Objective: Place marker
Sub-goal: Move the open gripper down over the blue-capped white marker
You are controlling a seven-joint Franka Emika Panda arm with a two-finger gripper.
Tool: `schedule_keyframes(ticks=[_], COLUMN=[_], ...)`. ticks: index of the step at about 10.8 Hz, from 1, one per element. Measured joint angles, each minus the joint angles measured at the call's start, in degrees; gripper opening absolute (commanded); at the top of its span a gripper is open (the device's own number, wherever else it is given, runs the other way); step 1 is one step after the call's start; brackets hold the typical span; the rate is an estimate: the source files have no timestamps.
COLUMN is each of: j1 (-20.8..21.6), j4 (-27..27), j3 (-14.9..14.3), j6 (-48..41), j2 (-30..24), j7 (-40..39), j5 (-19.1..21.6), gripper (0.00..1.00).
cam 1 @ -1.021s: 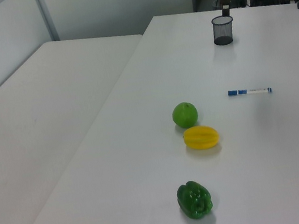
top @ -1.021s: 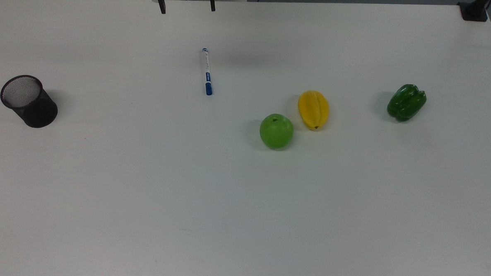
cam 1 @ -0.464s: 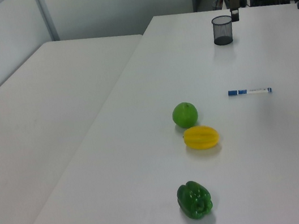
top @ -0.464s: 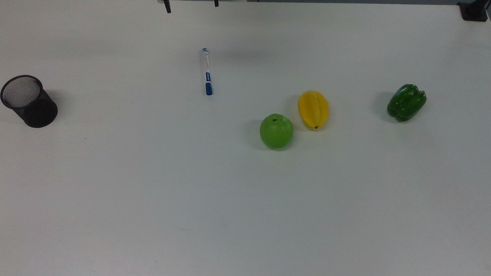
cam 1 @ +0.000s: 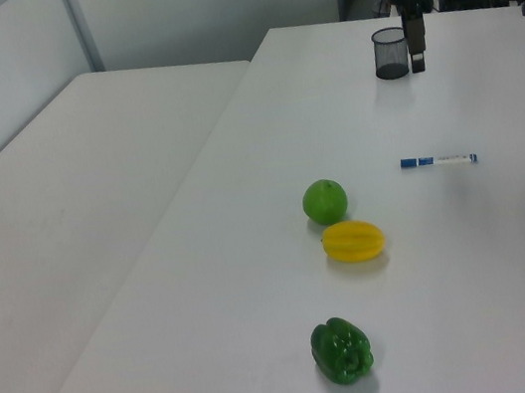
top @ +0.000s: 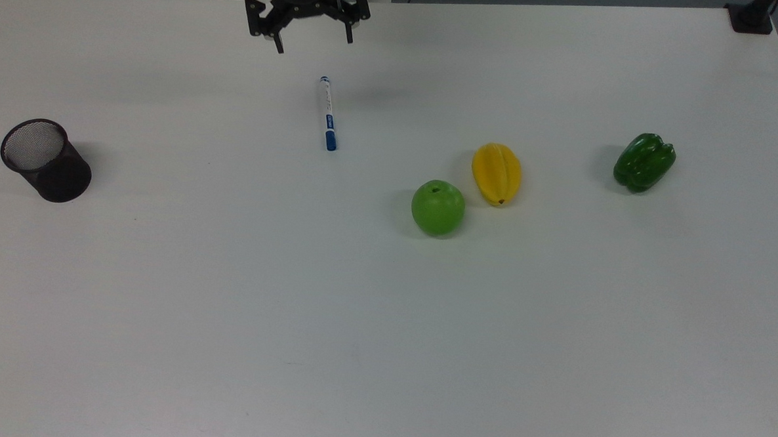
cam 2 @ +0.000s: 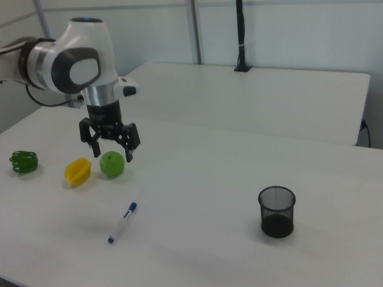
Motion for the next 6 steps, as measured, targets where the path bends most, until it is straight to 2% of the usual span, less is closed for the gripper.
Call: schedule_keyframes(ticks=[3, 6], j1=[0.22, 0.93], j4=[-5.63, -8.02], j3=[0.0, 0.0], j6=[5.31, 7.64], j2=[0.56, 3.41], j7=[-0.07, -0.12], j5=[0.0, -1.84], gripper=[1.0, 1.0])
